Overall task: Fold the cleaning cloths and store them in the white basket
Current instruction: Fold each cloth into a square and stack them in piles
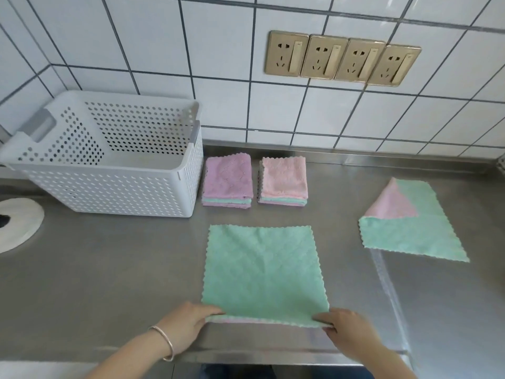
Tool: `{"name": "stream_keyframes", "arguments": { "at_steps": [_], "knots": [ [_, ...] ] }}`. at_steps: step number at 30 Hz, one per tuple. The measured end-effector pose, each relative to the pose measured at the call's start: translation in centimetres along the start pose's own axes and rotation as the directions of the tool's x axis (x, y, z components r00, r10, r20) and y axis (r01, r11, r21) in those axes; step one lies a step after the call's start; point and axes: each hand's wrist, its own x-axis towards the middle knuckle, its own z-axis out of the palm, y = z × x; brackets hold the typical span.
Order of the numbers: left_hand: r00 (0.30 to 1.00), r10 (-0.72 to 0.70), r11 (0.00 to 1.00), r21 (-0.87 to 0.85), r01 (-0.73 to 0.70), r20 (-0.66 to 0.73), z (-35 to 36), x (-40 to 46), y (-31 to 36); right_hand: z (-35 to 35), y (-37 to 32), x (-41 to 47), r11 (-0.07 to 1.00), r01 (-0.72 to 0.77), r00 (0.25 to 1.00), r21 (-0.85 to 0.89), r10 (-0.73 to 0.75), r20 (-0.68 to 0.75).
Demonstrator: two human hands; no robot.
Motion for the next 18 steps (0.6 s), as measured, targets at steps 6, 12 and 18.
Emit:
{"name": "stream_keyframes", "arguments": {
  "at_steps": [6, 12, 18],
  "knots": [
    [0.98, -0.056, 0.998, 0.024, 0.053, 0.19, -1.0, 0.7, -0.2, -0.3, 0.3, 0.4, 0.999, -0.018, 0.983, 0.049, 0.009, 0.182],
    [0.982, -0.178, 0.947, -0.28, 0.155, -0.056, -3.9, 2.8, 0.6, -3.0, 1.3, 2.0, 0.825, -0.09, 0.991, 0.557, 0.13, -0.032],
    [0.898, -0.384, 0.82, -0.526, 0.225, -0.215, -4.9, 6.7, 0.9, -3.9, -0.4, 6.2, 0.618, -0.08, 0.927, 0.782, 0.335, -0.17]
  ]
}}
